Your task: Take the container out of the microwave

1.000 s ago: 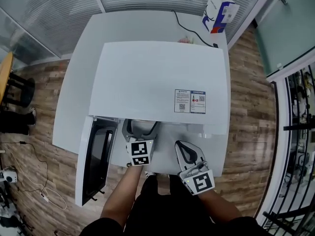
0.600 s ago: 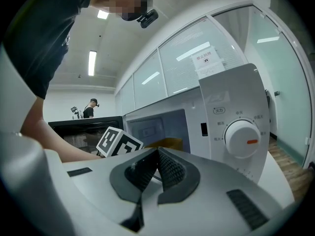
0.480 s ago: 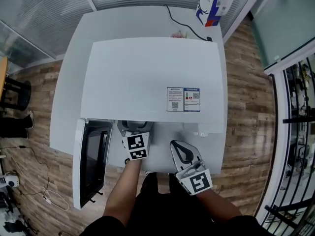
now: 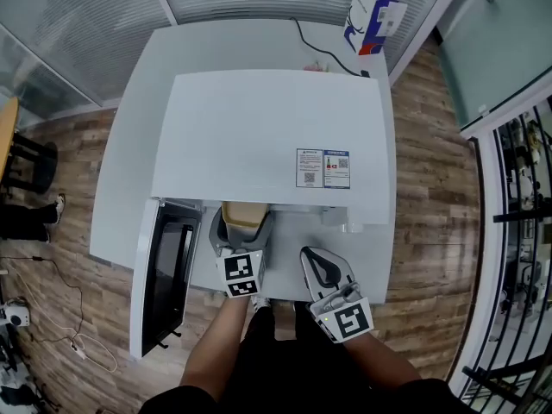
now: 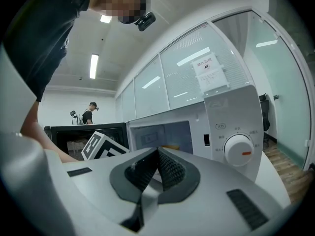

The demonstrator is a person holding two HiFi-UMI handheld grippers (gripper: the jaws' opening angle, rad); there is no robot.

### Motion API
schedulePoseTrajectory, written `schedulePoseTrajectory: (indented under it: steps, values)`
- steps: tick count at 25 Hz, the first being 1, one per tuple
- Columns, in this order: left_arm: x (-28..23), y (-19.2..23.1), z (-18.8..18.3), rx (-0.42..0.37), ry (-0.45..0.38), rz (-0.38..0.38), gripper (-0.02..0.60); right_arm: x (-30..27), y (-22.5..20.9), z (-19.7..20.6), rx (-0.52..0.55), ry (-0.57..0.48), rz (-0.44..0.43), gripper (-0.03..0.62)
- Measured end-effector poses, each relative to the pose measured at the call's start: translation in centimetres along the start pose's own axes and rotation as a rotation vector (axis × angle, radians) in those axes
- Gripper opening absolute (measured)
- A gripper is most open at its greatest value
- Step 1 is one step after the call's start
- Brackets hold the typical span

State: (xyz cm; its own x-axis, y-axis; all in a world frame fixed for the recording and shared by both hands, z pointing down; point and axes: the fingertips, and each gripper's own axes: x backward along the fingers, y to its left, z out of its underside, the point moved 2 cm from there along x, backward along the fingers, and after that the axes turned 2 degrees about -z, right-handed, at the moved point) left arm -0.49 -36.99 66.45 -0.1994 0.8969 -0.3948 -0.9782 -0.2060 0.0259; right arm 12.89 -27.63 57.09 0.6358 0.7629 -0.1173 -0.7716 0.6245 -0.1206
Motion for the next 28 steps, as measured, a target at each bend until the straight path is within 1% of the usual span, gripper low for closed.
schedulePoseTrajectory:
  steps: [4,9,14,23,28]
  values:
    - [2.5,-0.6,1.1,-0.007,0.012,0.023,0.46,0.7,0.6,-0.8,0.015,-0.02,0.005,-0.002]
    - [5.8,-0.9,1.4,-0.009,-0.004,0.026,0.46,1.6,1.3,-1.8,0.041,-0.04,0.018,-0.002]
    - [9.3,-1.3,0.9,-0.009,-0.029,0.028,0.46,2.3,2.4,-2.7,0.055,-0.054,0.028,-0.002]
    - [14.7,-1.7,-0.6,0.037,-0.079,0.03,0.46,2.3,3.9,-6.0,0.101,-0.12,0.011,-0.002]
    - [17.4,-1.9,-4.0,0.032,-0.168,0.04,0.46,1.8,4.2,-8.1,0.118,-0.162,0.022,-0.002]
